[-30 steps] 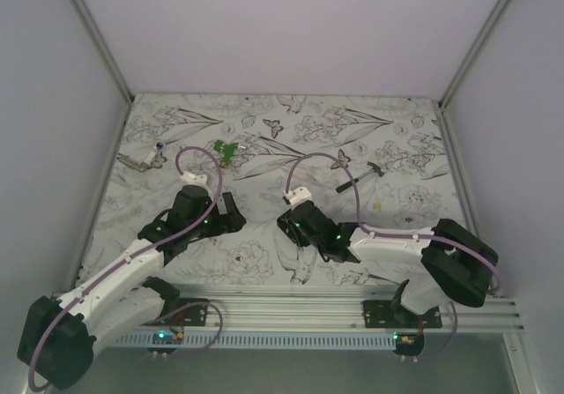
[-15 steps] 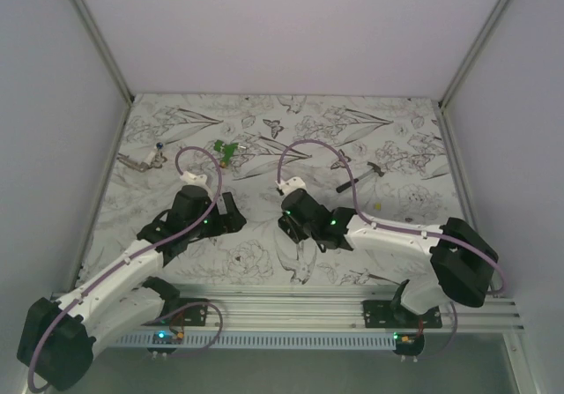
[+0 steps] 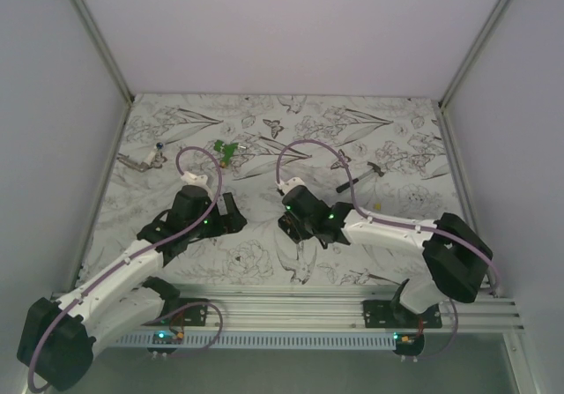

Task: Snap on the fuse box
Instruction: Install the fuse at the fuse box base.

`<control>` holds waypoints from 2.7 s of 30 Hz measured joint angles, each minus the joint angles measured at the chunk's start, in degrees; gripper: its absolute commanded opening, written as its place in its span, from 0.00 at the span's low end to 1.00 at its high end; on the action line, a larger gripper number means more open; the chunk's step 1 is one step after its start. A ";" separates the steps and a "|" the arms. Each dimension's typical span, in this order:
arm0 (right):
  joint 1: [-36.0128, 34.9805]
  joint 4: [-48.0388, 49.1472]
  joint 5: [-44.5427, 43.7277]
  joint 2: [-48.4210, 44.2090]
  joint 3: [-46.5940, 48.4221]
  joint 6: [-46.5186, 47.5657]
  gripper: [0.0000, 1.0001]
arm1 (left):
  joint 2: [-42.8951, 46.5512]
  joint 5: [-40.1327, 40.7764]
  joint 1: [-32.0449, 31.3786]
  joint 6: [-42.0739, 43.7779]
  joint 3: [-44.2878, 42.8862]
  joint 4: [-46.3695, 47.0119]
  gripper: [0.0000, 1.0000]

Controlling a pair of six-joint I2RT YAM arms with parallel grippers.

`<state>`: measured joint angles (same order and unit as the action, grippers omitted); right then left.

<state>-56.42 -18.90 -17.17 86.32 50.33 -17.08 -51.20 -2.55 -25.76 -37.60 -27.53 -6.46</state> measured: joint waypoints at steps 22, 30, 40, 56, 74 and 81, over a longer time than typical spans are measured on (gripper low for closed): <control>0.74 0.22 1.36 2.91 1.90 1.88 0.14 | -0.24 -0.44 0.00 0.17 0.00 -0.02 1.00; 0.74 -0.55 3.21 5.25 2.99 2.89 0.11 | -0.28 -0.57 0.00 0.17 0.00 -0.02 1.00; 0.79 -1.95 3.87 6.01 4.24 3.39 0.00 | -0.28 -0.59 0.00 0.17 0.00 -0.02 1.00; 9.09 5.01 16.59 4.02 -0.04 4.37 0.00 | -0.28 -0.61 0.00 0.17 0.00 -0.02 1.00; 8.09 9.86 17.42 3.58 -1.99 2.47 0.00 | -0.28 -0.55 0.00 0.17 0.00 -0.02 1.00; 4.68 9.90 14.10 3.85 -1.66 0.98 0.11 | -0.28 -0.50 0.02 0.20 0.00 -0.04 0.99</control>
<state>-51.75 -8.99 -3.07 90.17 48.66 -16.10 -51.48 -3.05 -25.74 -37.41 -27.53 -6.50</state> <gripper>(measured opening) 0.081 0.994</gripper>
